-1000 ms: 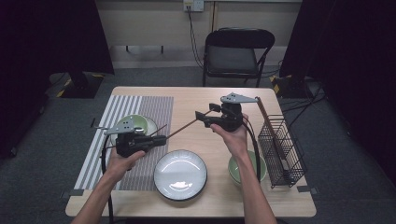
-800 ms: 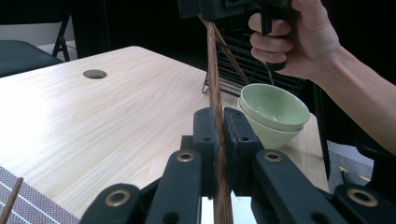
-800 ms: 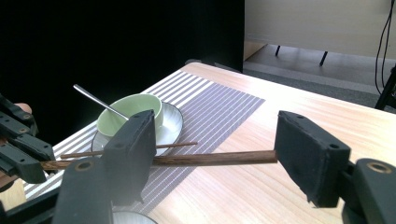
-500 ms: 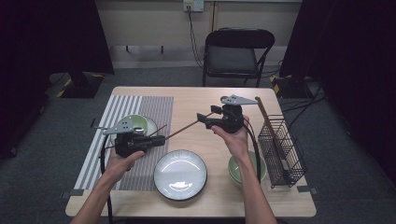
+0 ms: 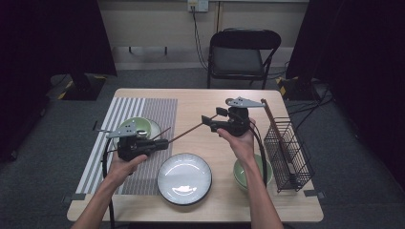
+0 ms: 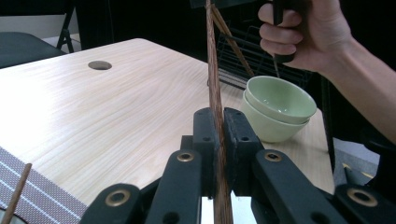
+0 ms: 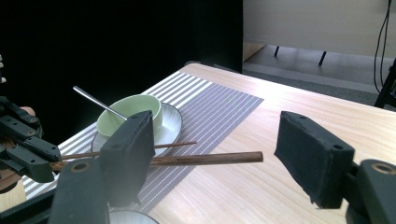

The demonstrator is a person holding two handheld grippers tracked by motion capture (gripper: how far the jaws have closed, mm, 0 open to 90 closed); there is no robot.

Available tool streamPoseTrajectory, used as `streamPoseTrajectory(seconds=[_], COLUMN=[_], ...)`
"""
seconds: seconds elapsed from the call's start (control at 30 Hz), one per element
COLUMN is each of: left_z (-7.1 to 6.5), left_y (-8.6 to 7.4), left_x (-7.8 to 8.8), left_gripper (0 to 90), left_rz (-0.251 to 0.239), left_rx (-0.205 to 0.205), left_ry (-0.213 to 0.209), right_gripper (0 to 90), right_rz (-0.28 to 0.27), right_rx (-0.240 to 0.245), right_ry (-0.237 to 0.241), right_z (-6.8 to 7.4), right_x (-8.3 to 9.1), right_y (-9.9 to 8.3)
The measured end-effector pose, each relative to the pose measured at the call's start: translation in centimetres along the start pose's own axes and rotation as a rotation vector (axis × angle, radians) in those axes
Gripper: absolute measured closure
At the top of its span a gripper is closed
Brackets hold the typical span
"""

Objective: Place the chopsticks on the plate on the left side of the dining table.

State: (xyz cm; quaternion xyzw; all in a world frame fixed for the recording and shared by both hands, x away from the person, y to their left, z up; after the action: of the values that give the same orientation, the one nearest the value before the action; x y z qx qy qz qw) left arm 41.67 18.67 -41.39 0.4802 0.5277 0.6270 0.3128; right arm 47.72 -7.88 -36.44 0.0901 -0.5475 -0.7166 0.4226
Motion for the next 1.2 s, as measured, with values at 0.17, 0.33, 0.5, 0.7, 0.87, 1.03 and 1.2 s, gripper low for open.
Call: streamPoseTrajectory(seconds=[0.17, 0.33, 0.5, 0.7, 0.87, 1.03, 1.2], left_z=[0.2, 0.5, 1.1, 1.6, 1.9, 2.2, 2.7], left_y=[0.0, -0.2, -0.4, -0.7, -0.9, -1.2, -1.8], left_x=[0.3, 0.9, 1.6, 2.3, 2.7, 3.2, 3.8], left_gripper=[84.3, 84.3, 84.3, 84.3, 84.3, 84.3, 84.4], left_rz=[0.000, 0.005, 0.002, 0.012, 0.026, 0.035, 0.048], left_rx=[0.001, 0.001, 0.009, 0.008, 0.010, 0.013, 0.029], left_ry=[0.011, 0.025, 0.050, 0.072, 0.090, 0.102, 0.124], right_gripper=[26.4, 26.2, 25.0, 24.0, 23.0, 21.7, 20.9], right_rz=[0.000, -0.001, 0.007, 0.008, 0.000, 0.001, 0.004], right_rx=[0.006, 0.019, 0.030, 0.031, 0.033, 0.036, 0.047], right_ry=[-0.006, -0.009, -0.019, -0.031, -0.044, -0.070, -0.088], right_z=[0.1, 0.2, 0.3, 0.0, -0.3, -0.8, -0.9], right_x=[0.4, 0.7, 1.3, 1.9, 2.7, 3.6, 4.4], right_y=[0.0, 0.0, 0.0, -0.2, -0.4, -0.9, -1.0])
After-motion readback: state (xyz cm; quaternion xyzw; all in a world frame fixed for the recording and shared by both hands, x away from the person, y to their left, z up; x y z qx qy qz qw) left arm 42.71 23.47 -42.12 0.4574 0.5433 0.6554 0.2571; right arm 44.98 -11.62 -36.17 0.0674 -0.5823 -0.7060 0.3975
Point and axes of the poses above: each handheld gripper's, and its own axes: x roughly backward along the jaws, y roughly out of its top, z roughly to its left, the point moved 5 cm from there along -x, roughly forward along the jaws, and after that the axes turned 12 degrees about -x, right-handed, at the moved point
